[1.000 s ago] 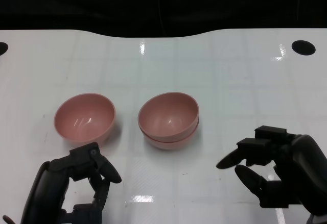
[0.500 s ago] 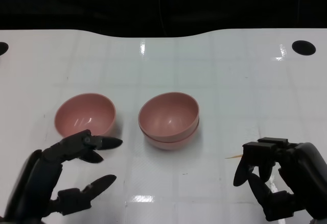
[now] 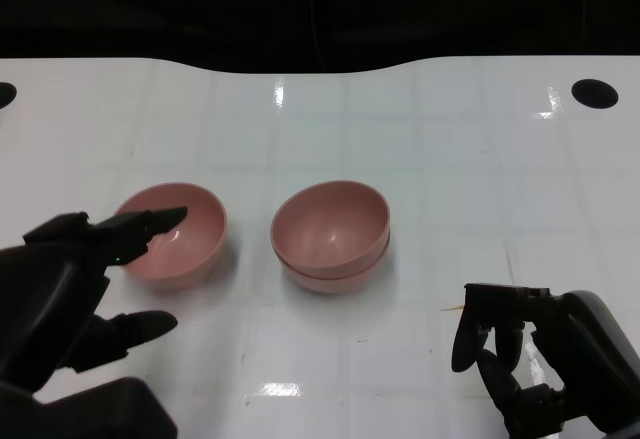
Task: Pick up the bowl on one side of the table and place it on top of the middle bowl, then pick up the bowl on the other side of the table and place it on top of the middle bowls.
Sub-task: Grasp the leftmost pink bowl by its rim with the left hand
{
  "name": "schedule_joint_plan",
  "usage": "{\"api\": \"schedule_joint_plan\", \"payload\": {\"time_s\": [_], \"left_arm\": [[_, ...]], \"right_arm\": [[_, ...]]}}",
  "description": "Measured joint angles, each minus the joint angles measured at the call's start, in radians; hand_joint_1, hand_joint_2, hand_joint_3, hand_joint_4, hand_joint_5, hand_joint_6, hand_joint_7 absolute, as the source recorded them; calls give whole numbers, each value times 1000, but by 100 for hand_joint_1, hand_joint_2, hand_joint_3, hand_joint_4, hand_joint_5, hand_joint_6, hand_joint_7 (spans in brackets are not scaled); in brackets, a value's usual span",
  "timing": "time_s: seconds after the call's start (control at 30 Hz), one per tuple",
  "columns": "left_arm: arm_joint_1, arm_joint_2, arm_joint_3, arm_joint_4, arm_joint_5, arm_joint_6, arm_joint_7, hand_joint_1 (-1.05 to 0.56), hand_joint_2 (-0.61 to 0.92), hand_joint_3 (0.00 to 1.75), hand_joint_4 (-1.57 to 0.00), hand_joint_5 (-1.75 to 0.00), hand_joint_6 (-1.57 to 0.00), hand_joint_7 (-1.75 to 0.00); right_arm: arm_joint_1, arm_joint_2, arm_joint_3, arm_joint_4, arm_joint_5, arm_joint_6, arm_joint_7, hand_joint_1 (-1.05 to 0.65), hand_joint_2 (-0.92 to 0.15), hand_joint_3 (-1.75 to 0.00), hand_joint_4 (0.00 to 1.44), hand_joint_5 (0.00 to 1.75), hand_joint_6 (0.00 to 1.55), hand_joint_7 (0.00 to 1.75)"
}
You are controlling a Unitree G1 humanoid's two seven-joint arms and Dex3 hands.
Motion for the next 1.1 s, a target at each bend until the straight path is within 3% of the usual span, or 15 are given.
{"api": "schedule_joint_plan", "payload": {"time_s": [0.2,0.43,0.93,1.03,1.07,1.1], "left_arm": [[-108,64,-81,73,159,56,-13,-47,88,0,-33,-51,-47,-1],[-217,82,-190,206,268,97,-21,-50,88,0,-41,-38,-48,0],[-442,58,-396,609,334,172,-4,-48,90,0,-61,-14,-53,-1],[-492,43,-433,745,331,157,63,-42,92,2,-71,-15,-58,-3],[-506,39,-441,786,325,143,90,-37,92,2,-81,-26,-64,-3],[-522,36,-449,831,316,124,121,-35,92,2,-77,-50,-68,-2]], "right_arm": [[1,1,1,-8,1,9,14,-8,-11,-171,96,175,82,154],[2,1,1,-8,-1,8,16,-8,-11,-170,96,175,82,154],[10,3,2,-18,-4,14,21,-10,-11,-170,95,175,82,155],[11,4,4,-20,-8,17,21,-10,-11,-169,95,175,83,155],[11,5,4,-21,-12,18,22,-10,-11,-170,95,175,83,155],[11,5,6,-21,-14,18,22,-10,-11,-170,95,175,83,156]]}}
